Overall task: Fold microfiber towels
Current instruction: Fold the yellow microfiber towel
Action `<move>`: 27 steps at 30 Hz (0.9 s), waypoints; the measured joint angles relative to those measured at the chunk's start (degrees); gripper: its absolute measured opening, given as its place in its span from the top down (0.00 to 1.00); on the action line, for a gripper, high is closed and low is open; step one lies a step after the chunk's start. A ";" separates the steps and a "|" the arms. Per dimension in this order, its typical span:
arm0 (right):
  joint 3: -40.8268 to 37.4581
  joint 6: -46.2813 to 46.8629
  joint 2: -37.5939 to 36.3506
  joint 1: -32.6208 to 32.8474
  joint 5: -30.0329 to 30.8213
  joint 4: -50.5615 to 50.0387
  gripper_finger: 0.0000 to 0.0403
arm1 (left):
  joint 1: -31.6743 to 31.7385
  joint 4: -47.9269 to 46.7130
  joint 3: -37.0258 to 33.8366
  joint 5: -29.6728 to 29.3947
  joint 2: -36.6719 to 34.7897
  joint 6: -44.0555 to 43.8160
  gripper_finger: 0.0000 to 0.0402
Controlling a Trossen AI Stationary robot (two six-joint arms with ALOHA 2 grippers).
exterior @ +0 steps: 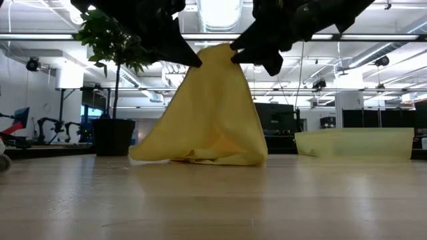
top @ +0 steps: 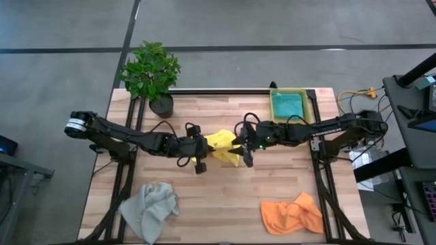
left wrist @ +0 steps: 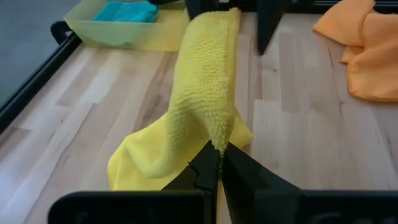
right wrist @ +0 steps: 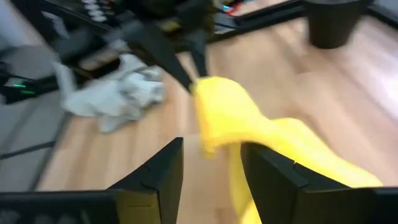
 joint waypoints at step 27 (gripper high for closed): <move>0.00 -10.55 0.48 3.84 12.02 3.99 0.68 | 2.43 0.02 -0.14 3.95 -1.40 0.04 1.00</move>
